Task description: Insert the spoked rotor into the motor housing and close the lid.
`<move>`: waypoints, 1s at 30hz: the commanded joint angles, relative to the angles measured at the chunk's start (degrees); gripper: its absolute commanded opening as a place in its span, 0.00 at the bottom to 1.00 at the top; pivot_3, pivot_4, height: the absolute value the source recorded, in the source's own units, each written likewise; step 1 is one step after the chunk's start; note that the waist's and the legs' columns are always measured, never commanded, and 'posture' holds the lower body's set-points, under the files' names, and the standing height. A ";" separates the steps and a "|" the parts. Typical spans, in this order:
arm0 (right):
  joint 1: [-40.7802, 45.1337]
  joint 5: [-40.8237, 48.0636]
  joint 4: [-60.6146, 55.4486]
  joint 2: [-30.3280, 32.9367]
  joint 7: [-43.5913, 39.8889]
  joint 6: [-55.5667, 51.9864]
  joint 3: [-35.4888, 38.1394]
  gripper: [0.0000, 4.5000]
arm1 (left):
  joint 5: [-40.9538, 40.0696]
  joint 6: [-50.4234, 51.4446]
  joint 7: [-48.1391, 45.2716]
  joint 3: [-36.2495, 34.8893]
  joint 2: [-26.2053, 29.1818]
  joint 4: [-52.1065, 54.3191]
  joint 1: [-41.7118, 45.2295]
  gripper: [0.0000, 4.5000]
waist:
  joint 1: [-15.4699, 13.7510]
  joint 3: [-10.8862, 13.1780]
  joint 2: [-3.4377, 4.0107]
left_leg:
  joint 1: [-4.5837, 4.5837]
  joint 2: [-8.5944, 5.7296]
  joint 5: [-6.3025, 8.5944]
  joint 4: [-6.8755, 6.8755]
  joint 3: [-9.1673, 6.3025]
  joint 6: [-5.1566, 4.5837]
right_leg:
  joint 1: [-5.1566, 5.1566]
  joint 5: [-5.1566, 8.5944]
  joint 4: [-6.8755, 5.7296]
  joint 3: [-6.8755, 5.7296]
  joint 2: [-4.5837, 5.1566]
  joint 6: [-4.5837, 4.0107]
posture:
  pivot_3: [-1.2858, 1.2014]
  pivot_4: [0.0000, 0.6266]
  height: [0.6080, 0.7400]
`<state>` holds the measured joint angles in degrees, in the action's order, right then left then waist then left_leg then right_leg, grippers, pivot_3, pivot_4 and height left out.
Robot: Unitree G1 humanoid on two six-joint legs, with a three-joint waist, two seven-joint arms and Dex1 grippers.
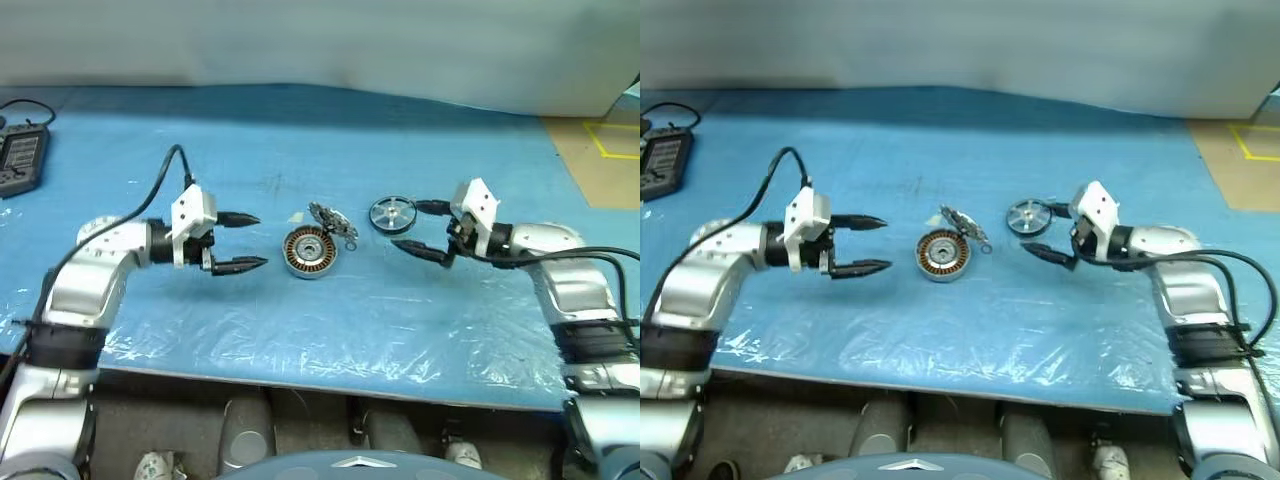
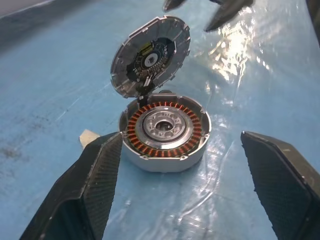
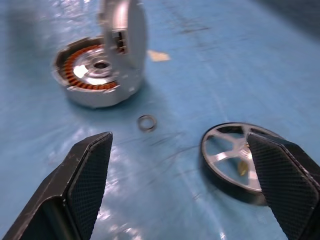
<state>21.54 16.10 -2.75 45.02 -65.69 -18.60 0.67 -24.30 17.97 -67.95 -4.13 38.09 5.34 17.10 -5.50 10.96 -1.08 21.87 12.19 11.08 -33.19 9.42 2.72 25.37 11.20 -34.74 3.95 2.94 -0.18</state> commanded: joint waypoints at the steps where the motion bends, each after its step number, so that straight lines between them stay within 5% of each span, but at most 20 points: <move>1: -1.07 0.14 -8.49 4.53 -5.07 -0.88 -3.25 1.00 | -1.53 -5.49 3.11 -2.31 -3.66 3.18 -4.40 0.88 | 0.03 -0.01 0.00 | -0.11 0.04 0.01 0.01 0.00 -0.02 | -0.09 0.02 0.00 0.00 -0.01 0.01 | 0.52 0.24 1.00; 13: 10.10 -10.43 -2.48 -3.48 -9.22 8.69 -21.65 1.00 | 1.73 -19.99 0.30 1.10 -10.85 -11.71 -5.51 0.88 | 0.55 -0.07 0.03 | -0.25 0.47 0.00 0.00 0.14 -0.07 | -0.13 0.09 -0.11 -0.72 0.13 -0.12 | 0.52 0.24 1.00; 30: 23.55 -17.60 15.30 -19.21 -9.14 20.04 -28.83 1.00 | 1.73 -22.67 0.88 1.94 -12.54 -14.65 -5.37 0.88 | 1.60 -0.08 0.02 | -0.22 0.58 -0.10 -0.14 0.14 -0.01 | -0.08 0.22 -0.51 -0.90 0.14 -0.32 | 0.52 0.24 1.00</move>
<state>43.09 -1.07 11.87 26.45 -75.04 -0.24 -28.09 -21.51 -4.48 -67.28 -1.82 25.55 -10.81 11.92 -3.90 10.89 -1.07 21.64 12.77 10.98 -33.33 9.56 2.71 25.29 11.43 -35.29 3.05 3.07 -0.52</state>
